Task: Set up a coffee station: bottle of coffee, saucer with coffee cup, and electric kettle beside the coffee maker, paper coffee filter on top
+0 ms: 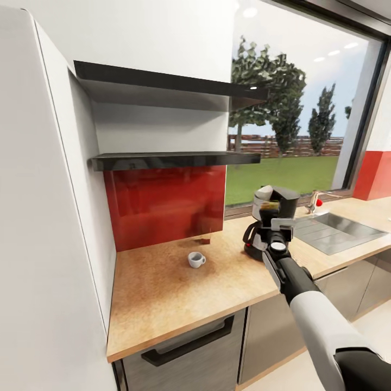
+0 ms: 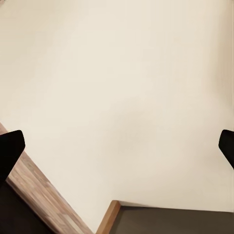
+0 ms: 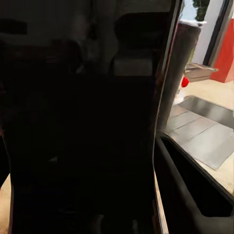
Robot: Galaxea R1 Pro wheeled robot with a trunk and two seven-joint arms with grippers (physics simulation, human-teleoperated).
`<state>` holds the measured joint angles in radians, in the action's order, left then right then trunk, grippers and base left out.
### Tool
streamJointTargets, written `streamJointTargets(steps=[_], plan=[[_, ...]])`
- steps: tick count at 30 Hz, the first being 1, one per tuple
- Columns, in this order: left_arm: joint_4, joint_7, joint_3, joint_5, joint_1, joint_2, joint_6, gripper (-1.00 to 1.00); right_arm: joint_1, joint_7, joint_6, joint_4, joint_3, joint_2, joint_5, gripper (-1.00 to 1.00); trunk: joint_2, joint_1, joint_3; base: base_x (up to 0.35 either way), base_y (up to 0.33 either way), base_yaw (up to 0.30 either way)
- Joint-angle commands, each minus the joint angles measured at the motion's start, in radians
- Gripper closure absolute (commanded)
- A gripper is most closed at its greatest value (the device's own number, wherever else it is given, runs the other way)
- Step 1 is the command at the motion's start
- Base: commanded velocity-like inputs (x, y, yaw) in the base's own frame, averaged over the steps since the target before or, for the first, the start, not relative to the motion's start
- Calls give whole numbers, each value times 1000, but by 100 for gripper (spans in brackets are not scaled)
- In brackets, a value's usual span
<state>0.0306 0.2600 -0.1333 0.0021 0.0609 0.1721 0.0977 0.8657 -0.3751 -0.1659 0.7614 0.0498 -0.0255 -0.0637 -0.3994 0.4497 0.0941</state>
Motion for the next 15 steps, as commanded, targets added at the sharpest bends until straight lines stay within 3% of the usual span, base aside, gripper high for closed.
streamJointTargets(steps=[1,8,15], plan=[[-1,2,-8,0,0,0,5,-100,-2,17,-9,-16,5,-1,-12,100,-1,0,0,0,0,0],[-1,2,-8,1,0,-2,4,-100,-5,67,-1,-87,4,-5,61,100,-1,0,0,0,0,0],[-4,4,-3,1,0,-2,2,-100,-6,72,125,-189,5,-7,76,100,-1,0,0,0,0,0]])
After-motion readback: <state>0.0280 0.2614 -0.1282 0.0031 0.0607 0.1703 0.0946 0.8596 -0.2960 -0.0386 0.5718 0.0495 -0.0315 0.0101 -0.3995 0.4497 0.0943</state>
